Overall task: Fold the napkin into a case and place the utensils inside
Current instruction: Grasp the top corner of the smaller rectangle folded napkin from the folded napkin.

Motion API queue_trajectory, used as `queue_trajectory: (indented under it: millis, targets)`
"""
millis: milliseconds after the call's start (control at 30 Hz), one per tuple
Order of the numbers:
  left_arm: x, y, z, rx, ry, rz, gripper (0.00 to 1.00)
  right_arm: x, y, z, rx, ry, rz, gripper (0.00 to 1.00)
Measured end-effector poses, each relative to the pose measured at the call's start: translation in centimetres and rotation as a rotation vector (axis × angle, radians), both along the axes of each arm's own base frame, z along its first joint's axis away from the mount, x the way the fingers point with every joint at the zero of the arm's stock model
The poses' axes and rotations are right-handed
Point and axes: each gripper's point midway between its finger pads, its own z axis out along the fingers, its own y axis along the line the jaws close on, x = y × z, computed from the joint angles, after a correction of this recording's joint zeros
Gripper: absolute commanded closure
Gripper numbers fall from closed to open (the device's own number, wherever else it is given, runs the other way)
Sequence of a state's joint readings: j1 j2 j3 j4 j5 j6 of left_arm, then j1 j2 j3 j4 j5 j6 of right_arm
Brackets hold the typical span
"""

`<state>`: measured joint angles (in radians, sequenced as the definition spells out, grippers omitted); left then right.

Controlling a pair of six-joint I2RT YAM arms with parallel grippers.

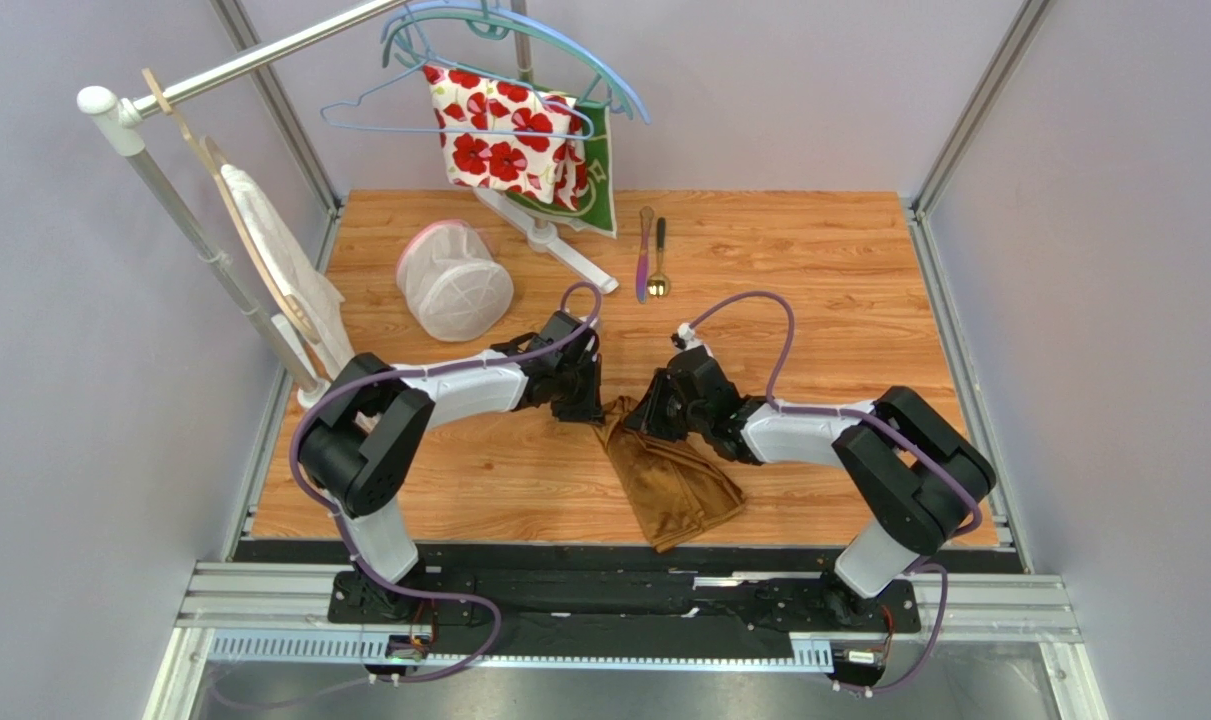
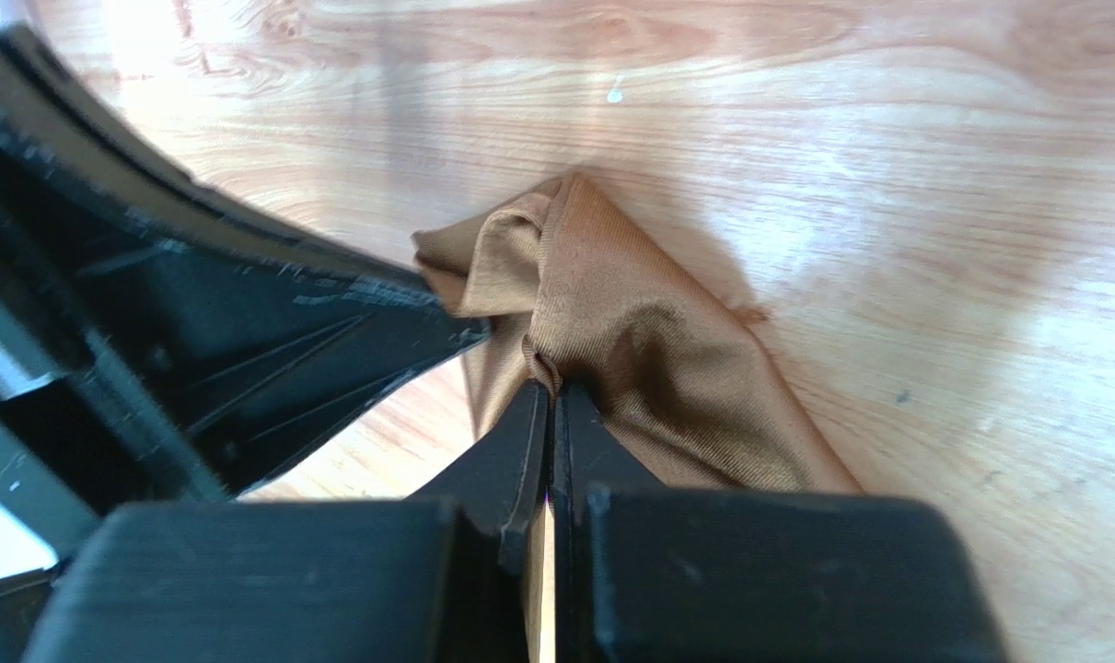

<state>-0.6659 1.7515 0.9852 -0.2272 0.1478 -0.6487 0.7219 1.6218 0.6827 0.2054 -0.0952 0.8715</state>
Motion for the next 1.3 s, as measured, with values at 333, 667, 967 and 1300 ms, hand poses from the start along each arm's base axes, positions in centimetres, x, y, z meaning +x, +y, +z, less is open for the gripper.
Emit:
queue_trajectory:
  millis: [333, 667, 967, 1300]
  targets:
    - [-1.8, -0.7, 1.3, 0.043, -0.052, -0.094, 0.65, 0.4, -0.4, -0.2, -0.004, -0.015, -0.034, 1.0]
    - [-1.7, -1.9, 0.6, 0.148, -0.069, -0.142, 0.59, 0.6, -0.5, -0.2, -0.003, -0.014, -0.038, 1.0]
    - [-1.0, -1.2, 0.4, 0.209, -0.098, -0.11, 0.6, 0.5, -0.4, 0.2, 0.009, -0.014, -0.034, 1.0]
    - [-0.4, -0.6, 0.2, 0.253, -0.112, -0.093, 0.9, 0.5, -0.4, 0.2, 0.012, -0.01, -0.031, 1.0]
